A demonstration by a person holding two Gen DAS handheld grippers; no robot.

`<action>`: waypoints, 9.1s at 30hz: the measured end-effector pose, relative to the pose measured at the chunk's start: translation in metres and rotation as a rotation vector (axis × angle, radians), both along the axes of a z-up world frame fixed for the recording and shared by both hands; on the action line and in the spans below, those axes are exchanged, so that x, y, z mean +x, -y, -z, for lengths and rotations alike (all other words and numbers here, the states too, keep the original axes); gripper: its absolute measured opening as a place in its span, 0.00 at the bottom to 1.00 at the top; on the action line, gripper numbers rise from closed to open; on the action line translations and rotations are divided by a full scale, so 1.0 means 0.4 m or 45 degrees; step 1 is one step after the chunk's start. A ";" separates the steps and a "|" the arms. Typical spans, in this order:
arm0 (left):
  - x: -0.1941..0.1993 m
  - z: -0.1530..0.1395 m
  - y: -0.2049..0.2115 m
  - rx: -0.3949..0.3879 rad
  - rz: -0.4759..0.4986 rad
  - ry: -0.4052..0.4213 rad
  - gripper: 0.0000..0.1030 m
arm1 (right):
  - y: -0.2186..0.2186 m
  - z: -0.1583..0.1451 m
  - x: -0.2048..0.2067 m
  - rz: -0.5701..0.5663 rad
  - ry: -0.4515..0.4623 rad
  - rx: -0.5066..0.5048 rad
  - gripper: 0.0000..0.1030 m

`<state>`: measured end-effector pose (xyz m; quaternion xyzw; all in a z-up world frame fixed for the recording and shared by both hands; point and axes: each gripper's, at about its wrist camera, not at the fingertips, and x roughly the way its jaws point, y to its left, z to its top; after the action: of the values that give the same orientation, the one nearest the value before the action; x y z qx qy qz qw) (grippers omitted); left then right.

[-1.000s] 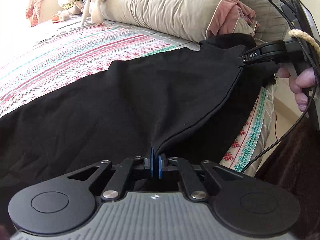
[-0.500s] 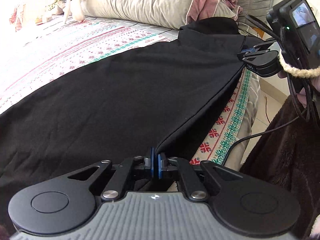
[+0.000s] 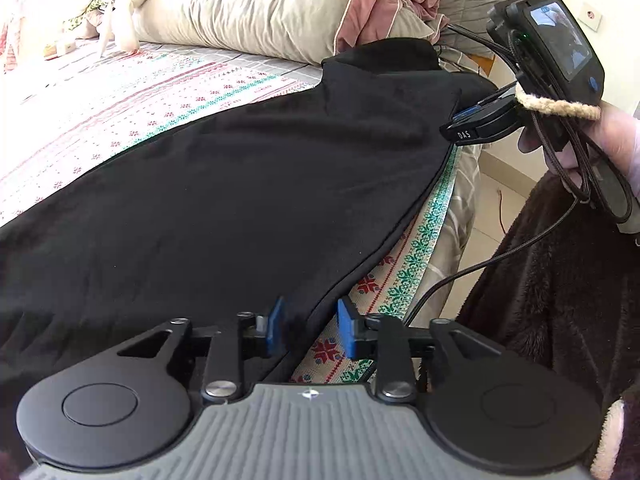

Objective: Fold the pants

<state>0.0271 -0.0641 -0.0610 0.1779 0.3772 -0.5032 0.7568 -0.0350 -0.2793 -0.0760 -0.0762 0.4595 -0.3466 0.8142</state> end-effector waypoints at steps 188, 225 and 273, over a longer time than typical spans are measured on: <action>0.281 -0.012 -0.453 -0.020 -1.089 -0.083 0.53 | -0.355 -0.040 0.444 -0.692 0.225 0.762 0.15; 0.210 -0.039 -0.210 -0.207 -0.880 -0.207 0.88 | 0.334 -0.054 0.172 -0.046 0.316 0.488 0.69; 0.225 -0.024 -0.201 -0.182 -0.844 -0.214 0.86 | 0.209 -0.177 0.227 -0.281 0.340 0.635 0.06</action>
<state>0.1169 0.0164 -0.0513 -0.0498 0.4392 -0.2682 0.8560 0.0558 -0.3628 -0.0053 0.1229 0.4082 -0.1393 0.8938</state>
